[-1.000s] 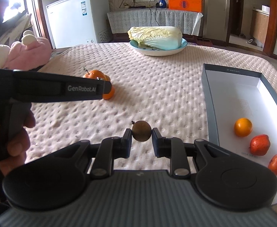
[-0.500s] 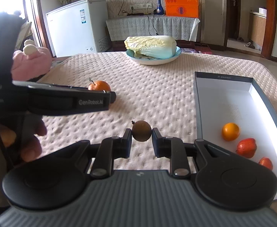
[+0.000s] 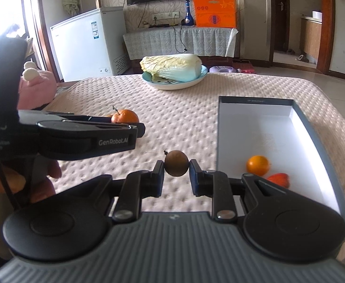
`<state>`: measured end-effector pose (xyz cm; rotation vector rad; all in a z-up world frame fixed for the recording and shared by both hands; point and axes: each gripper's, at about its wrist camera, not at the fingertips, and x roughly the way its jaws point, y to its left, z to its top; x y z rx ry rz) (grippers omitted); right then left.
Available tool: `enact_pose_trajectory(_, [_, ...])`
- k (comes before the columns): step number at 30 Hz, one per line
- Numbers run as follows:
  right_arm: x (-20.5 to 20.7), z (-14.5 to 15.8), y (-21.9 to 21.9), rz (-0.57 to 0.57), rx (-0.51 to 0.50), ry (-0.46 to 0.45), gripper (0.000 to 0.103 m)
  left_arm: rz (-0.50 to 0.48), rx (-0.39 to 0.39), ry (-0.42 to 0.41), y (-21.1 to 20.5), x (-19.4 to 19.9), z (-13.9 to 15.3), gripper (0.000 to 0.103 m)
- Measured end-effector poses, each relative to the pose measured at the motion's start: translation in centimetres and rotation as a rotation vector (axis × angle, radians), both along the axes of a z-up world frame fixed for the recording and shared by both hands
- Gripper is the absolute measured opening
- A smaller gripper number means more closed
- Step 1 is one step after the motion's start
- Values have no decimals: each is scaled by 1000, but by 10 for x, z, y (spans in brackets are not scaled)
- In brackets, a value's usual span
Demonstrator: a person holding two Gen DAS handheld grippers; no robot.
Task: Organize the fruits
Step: 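Carry the tangerine with the left tool while the right tool carries the kiwi over the box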
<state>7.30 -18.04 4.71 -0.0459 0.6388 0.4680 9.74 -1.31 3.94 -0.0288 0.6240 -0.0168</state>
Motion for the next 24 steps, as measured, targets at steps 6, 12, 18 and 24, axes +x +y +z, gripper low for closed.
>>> enact_pose_trajectory(6, [4, 1, -20, -48, 6, -3, 26, -49, 2, -17, -24, 2, 2, 43])
enact_pose_trajectory(12, [11, -2, -37, -102, 4, 11, 26, -98, 11, -26, -51, 7, 2, 43])
enact_pose_trajectory(18, [11, -9, -50, -132, -16, 28, 26, -141, -8, -18, -77, 15, -4, 43])
enact_pose_trajectory(24, [11, -12, -69, -156, -20, 40, 26, -172, -10, -6, -101, 27, -12, 43])
